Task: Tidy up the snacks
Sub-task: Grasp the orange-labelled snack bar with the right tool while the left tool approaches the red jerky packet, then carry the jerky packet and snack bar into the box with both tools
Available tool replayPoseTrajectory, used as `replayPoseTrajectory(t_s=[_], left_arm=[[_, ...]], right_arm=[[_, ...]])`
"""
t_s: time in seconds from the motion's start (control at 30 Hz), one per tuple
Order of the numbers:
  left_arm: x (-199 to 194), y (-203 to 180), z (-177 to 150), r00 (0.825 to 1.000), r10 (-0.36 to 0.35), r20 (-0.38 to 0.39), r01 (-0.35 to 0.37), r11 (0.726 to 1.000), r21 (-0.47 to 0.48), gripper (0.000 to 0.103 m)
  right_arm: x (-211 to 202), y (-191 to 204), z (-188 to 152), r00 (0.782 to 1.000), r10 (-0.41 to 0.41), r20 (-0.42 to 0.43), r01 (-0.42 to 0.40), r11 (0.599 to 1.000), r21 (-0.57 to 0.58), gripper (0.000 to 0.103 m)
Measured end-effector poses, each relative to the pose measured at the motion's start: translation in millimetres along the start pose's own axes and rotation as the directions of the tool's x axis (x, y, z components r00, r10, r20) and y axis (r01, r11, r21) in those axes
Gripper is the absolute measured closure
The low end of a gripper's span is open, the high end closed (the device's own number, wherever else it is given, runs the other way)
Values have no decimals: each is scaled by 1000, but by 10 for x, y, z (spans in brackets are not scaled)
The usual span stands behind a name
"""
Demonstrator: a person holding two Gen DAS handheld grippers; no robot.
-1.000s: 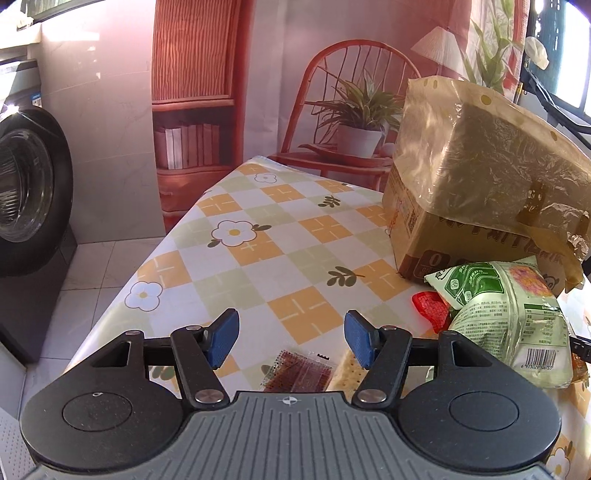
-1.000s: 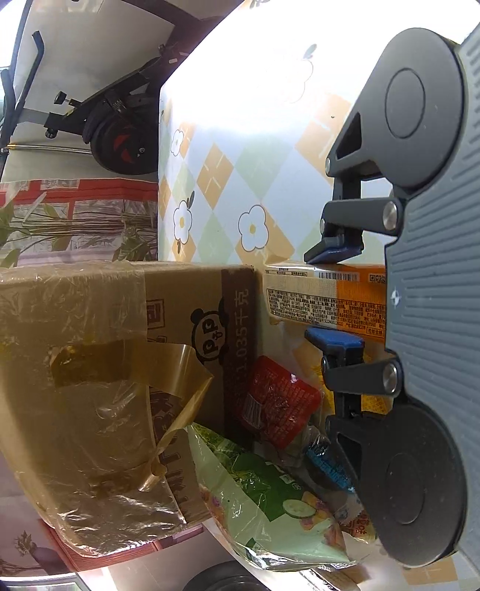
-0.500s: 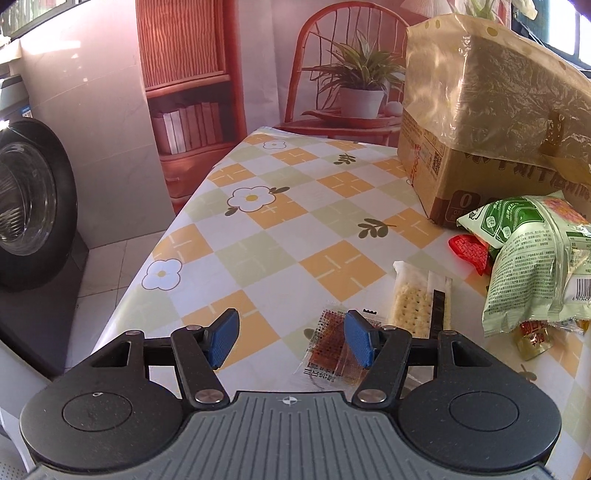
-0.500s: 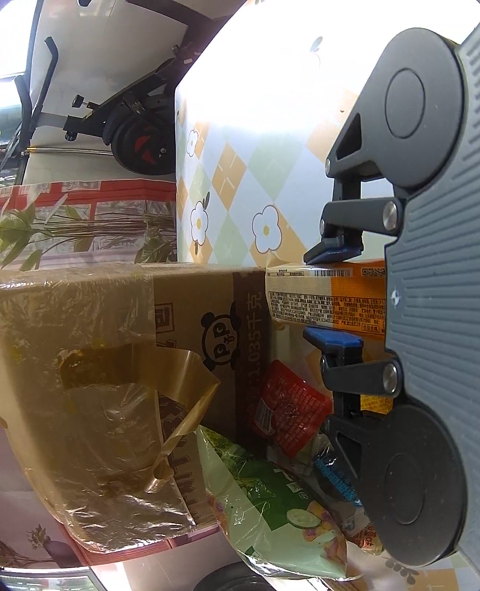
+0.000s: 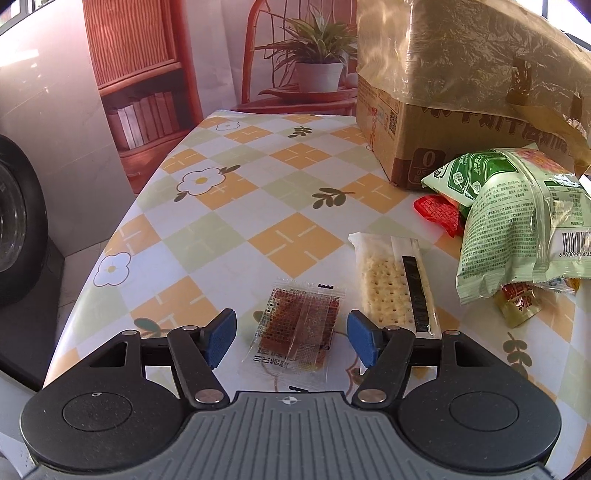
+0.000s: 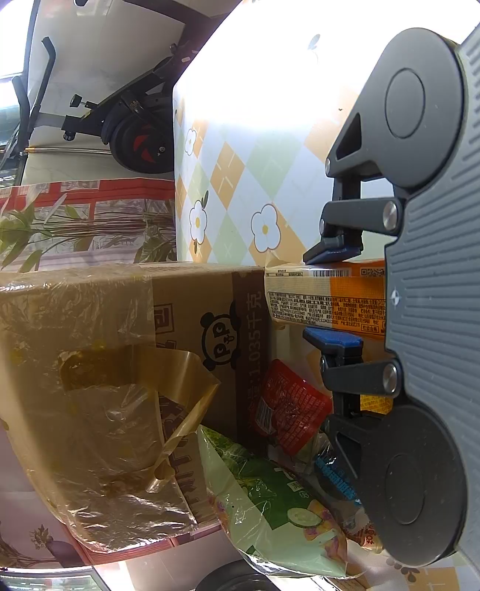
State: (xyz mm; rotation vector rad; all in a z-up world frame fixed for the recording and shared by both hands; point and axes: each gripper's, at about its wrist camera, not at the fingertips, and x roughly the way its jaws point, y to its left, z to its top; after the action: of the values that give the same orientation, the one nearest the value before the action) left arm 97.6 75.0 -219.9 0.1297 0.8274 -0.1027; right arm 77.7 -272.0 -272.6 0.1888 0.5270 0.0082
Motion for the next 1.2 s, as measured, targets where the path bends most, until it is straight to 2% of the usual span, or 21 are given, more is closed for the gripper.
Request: replayPoseTrajectory(t_s=[0.13, 0.3, 0.37, 0.43, 0.53, 0.6, 0.73, 0.9, 1.2], left_arm=[[28, -73, -5, 1000, 12, 6, -12, 999, 35, 30], [86, 51, 23, 999, 34, 5, -34, 999, -33, 26], [99, 112, 26, 1000, 22, -1, -22, 997, -78, 26], [80, 87, 16, 1000, 26, 4, -25, 997, -74, 27], [49, 28, 2, 1000, 15, 18, -14, 998, -64, 39], [34, -15, -3, 1000, 11, 27, -9, 998, -55, 50], [0, -97, -21, 999, 24, 37, -22, 999, -36, 59], [-68, -123, -21, 998, 27, 51, -25, 999, -48, 63], [-360, -104, 192, 988, 10, 152, 7, 994, -110, 63]], right_arm=[[-1, -1, 1, 1000, 1, 0, -1, 1000, 0, 64], [8, -2, -2, 1000, 1, -2, -1, 1000, 1, 64], [23, 5, -6, 1000, 3, -6, -3, 1000, 0, 64], [36, 10, -9, 1000, 4, -9, -4, 1000, 1, 64], [40, 11, -12, 1000, 4, -9, -4, 1000, 1, 64], [49, 9, -14, 1000, 5, -11, -5, 1000, 2, 64], [51, 7, -15, 1000, 8, -12, -8, 1000, 3, 64], [44, 3, -21, 1000, 14, -12, -14, 1000, 5, 64], [30, 12, -12, 1000, 7, -12, -7, 1000, -8, 64]])
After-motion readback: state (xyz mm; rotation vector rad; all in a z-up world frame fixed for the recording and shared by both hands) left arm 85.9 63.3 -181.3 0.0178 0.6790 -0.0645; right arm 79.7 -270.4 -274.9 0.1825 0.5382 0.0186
